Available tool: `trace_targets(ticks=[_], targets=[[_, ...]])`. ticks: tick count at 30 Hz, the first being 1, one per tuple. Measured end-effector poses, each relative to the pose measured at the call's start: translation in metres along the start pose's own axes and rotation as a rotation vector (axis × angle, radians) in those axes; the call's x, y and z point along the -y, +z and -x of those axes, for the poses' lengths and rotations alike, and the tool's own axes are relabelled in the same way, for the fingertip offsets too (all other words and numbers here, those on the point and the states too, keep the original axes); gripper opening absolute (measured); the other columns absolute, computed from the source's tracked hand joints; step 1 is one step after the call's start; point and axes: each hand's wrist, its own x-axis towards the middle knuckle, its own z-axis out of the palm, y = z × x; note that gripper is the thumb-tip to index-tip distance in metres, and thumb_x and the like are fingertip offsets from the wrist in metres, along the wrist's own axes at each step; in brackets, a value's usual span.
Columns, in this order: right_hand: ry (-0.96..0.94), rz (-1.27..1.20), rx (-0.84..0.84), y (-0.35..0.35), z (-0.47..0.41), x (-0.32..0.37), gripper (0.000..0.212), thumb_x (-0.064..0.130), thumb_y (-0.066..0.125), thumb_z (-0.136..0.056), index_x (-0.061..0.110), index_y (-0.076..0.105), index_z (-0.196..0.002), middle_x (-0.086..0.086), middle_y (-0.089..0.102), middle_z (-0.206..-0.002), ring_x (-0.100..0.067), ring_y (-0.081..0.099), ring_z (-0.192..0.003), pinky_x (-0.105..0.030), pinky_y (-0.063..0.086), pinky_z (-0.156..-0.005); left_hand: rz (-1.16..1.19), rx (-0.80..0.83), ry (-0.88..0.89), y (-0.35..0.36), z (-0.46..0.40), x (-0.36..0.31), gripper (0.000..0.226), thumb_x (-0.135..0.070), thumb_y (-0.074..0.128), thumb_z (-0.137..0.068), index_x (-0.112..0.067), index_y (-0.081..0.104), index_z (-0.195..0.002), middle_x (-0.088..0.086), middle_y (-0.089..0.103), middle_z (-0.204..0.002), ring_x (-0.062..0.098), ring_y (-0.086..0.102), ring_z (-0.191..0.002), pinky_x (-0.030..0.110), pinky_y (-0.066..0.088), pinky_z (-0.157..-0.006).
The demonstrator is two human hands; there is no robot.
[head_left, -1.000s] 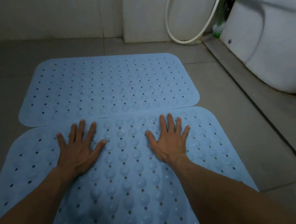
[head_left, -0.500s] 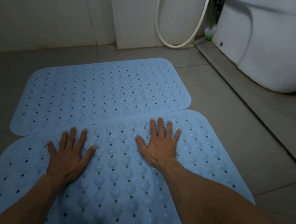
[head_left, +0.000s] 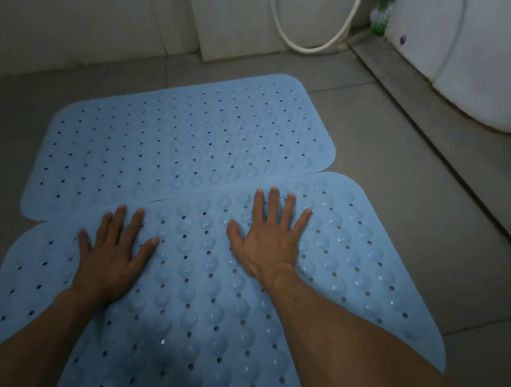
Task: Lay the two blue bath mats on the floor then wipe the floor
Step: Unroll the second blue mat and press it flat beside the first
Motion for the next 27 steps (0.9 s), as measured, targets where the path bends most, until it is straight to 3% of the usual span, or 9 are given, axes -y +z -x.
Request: trace_targets(ticks=[4, 9, 11, 14, 18, 21, 27], targets=[[0.02, 0.022, 0.041, 0.001, 0.002, -0.005, 0.086, 0.072, 0.009, -0.091, 0.024, -0.014, -0.158, -0.004, -0.018, -0.166, -0.037, -0.023, -0.15, -0.068, -0.013, -0.113, -0.007, 0.128, -0.001, -0.004, 0.002, -0.006, 0.083, -0.081, 0.001, -0.077, -0.043, -0.011, -0.15, -0.005, -0.015, -0.162, 0.019, -0.012, -0.149, 0.054, -0.012, -0.117], [0.075, 0.102, 0.094, -0.007, -0.004, -0.005, 0.087, 0.074, 0.008, -0.09, 0.025, -0.013, -0.158, -0.005, -0.018, -0.166, -0.036, -0.02, -0.151, -0.067, -0.01, -0.116, 0.017, 0.237, 0.072, -0.024, 0.0, 0.001, 0.07, -0.07, 0.008, -0.091, -0.04, -0.015, -0.149, -0.004, -0.024, -0.159, 0.017, -0.02, -0.147, 0.054, -0.015, -0.116], [0.072, 0.102, 0.041, -0.008, 0.004, 0.01, 0.082, 0.066, 0.014, -0.094, 0.02, -0.004, -0.16, -0.01, -0.013, -0.167, -0.035, -0.015, -0.152, -0.063, -0.008, -0.118, 0.033, 0.157, 0.081, -0.03, 0.008, 0.019, 0.068, -0.065, 0.006, -0.094, -0.035, -0.013, -0.151, -0.003, -0.02, -0.161, 0.015, -0.018, -0.148, 0.052, -0.015, -0.117], [-0.079, 0.055, -0.095, -0.003, 0.024, 0.06, 0.074, 0.056, 0.019, -0.098, 0.016, 0.01, -0.16, -0.014, -0.002, -0.167, -0.032, -0.006, -0.154, -0.056, -0.007, -0.122, 0.086, 0.012, 0.0, -0.028, 0.018, 0.05, 0.069, -0.061, 0.006, -0.096, -0.025, -0.008, -0.154, 0.0, -0.013, -0.162, 0.016, -0.014, -0.149, 0.05, -0.015, -0.118], [-0.265, -0.043, -0.075, 0.01, 0.029, 0.156, 0.067, 0.054, 0.021, -0.102, 0.02, 0.014, -0.159, -0.011, -0.001, -0.168, -0.027, -0.007, -0.155, -0.05, -0.01, -0.123, 0.062, -0.094, -0.024, -0.026, 0.009, 0.081, 0.067, -0.054, 0.009, -0.099, -0.018, -0.001, -0.154, 0.006, -0.005, -0.163, 0.019, -0.009, -0.15, 0.049, -0.012, -0.119], [-0.268, -0.053, -0.055, 0.032, 0.023, 0.2, 0.068, 0.057, 0.017, -0.1, 0.023, 0.013, -0.159, -0.01, -0.001, -0.168, -0.025, -0.008, -0.155, -0.051, -0.009, -0.124, 0.088, -0.141, -0.02, -0.02, -0.006, 0.096, 0.068, -0.054, 0.011, -0.099, -0.015, 0.006, -0.154, 0.007, 0.0, -0.163, 0.02, -0.004, -0.15, 0.05, -0.008, -0.12], [-0.234, 0.001, -0.036, 0.055, 0.023, 0.205, 0.068, 0.061, 0.015, -0.099, 0.027, 0.015, -0.159, -0.008, 0.004, -0.168, -0.022, -0.003, -0.155, -0.051, -0.006, -0.124, 0.108, -0.136, 0.009, 0.0, -0.005, 0.106, 0.079, -0.062, 0.01, -0.093, -0.011, 0.017, -0.153, 0.012, 0.006, -0.162, 0.025, 0.002, -0.15, 0.054, -0.002, -0.12]])
